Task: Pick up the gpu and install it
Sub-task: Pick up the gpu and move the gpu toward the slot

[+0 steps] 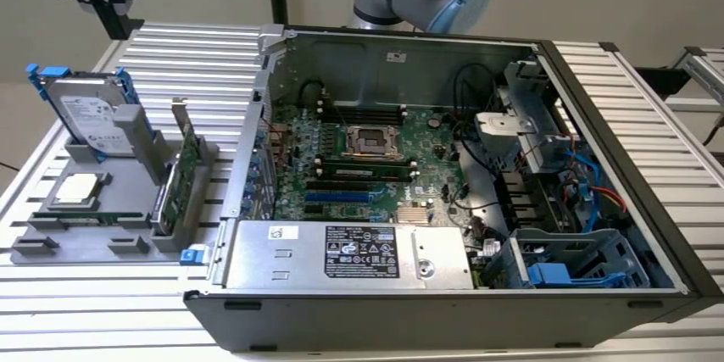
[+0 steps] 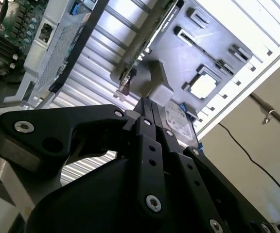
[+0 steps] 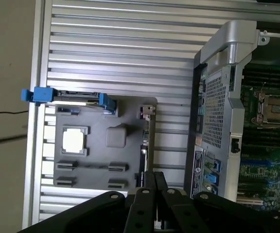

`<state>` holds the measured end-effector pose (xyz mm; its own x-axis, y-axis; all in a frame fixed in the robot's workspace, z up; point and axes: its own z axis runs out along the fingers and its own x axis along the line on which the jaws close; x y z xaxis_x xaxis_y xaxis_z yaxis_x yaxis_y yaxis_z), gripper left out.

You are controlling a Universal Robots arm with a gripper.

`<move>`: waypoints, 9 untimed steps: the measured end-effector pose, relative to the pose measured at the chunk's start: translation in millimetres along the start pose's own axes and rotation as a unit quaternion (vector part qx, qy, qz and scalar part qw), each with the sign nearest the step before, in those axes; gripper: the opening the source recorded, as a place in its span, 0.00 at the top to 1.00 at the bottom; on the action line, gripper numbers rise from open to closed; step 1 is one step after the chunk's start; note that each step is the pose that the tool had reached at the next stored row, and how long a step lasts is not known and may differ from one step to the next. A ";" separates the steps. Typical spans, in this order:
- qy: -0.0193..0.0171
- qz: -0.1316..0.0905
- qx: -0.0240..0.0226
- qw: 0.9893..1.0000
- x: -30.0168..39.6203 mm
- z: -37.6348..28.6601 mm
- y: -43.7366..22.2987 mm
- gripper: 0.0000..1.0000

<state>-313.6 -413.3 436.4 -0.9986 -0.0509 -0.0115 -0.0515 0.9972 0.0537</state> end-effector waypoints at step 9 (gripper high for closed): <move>0.000 0.000 0.000 1.000 0.0 0.1 0.0 1.00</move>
<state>-313.6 -413.3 436.3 -0.9986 -0.0507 -0.0117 -0.0513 0.9972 0.0538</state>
